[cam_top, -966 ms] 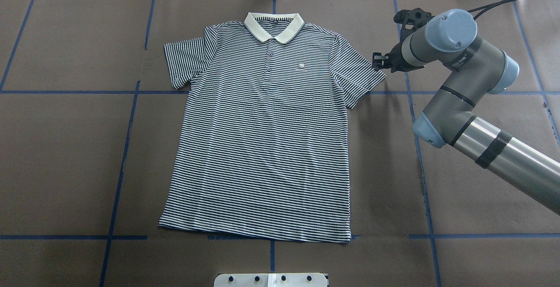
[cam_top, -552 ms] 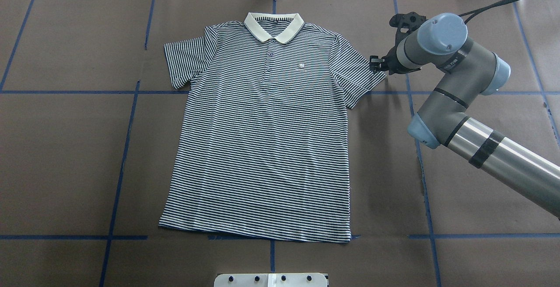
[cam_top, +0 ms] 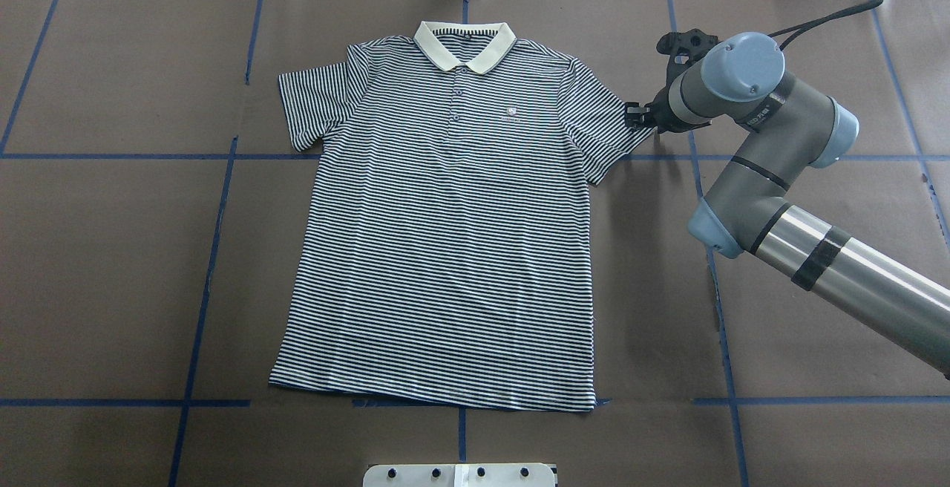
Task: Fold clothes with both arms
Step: 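Move the right gripper toward the shirt sleeve nearest it, then fold the sleeve nearest the right gripper inward onto the shirt body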
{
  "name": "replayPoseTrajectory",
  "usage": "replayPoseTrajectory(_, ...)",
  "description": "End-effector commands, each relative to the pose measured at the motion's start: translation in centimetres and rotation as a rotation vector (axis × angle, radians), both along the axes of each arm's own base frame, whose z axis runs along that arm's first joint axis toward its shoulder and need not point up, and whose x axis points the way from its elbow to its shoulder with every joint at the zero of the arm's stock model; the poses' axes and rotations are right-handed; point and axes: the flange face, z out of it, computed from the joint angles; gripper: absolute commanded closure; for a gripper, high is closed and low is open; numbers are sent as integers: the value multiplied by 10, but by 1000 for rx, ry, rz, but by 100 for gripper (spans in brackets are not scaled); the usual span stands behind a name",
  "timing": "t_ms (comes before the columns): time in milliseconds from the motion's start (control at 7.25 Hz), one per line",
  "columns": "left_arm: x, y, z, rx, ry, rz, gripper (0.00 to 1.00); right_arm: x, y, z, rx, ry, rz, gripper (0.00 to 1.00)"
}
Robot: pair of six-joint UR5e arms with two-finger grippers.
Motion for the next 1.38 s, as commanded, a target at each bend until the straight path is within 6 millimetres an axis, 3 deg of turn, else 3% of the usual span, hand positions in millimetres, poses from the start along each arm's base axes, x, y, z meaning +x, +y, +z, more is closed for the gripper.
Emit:
replayPoseTrajectory(0,0,0,0,0,1,0,0,0,0,1,0,1,0,49)
replayPoseTrajectory(276,0,2,3,-4,-2,1,0,-3,1,0,12,9,9,100)
replayPoseTrajectory(552,0,3,4,-5,-3,1,0,-5,2,-1,16,12,11,100)
replayPoseTrajectory(690,0,3,4,-5,-2,2,0,-4,2,-14,27,3,20,100)
replayPoseTrajectory(828,0,3,4,-3,-2,3,0,-10,-6,-45,32,12,36,100)
replayPoseTrajectory(966,0,3,4,-3,-2,3,0,-21,-16,-100,-18,39,83,100)
replayPoseTrajectory(1103,0,3,4,-5,-3,1,0,-59,-8,-150,-49,56,127,100)
replayPoseTrajectory(1241,0,3,4,-5,-3,1,0,-86,-8,-187,-65,37,201,100)
